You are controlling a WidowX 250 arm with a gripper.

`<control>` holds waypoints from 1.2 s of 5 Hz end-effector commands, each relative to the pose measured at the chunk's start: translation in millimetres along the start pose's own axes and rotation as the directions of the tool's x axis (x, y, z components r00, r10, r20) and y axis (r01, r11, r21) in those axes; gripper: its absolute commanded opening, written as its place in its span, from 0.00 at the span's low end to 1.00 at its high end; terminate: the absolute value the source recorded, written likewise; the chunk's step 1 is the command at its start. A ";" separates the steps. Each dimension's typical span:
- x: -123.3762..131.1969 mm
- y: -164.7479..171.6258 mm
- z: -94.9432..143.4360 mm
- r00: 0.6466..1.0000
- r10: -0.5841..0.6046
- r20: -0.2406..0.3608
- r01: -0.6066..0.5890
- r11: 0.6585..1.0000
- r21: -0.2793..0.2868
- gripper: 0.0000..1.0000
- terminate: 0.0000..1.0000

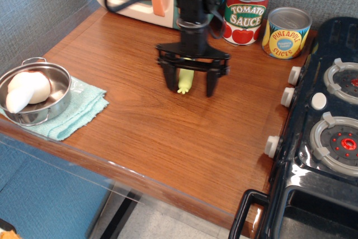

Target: Move the yellow spoon to the front right edge of the table.

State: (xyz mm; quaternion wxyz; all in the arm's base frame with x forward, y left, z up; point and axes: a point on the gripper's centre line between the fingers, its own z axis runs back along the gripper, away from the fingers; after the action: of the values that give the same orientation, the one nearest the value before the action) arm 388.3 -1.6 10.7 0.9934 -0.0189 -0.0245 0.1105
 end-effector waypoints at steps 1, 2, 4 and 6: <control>27.3 4.0 -1.8 0.996 0.060 0.072 -0.057 0.998 -0.034 1.00 0.00; 17.1 8.8 9.6 0.995 0.038 0.088 -0.036 0.999 -0.026 0.00 0.00; -34.8 -0.4 60.1 0.984 -0.112 0.136 0.125 0.988 -0.090 0.00 0.00; -95.7 -13.9 16.8 0.949 -0.313 0.036 0.315 0.947 -0.068 0.00 0.00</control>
State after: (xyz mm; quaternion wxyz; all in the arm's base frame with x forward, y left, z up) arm 287.0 -42.3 13.0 0.9974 -0.0498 -0.0261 -0.0440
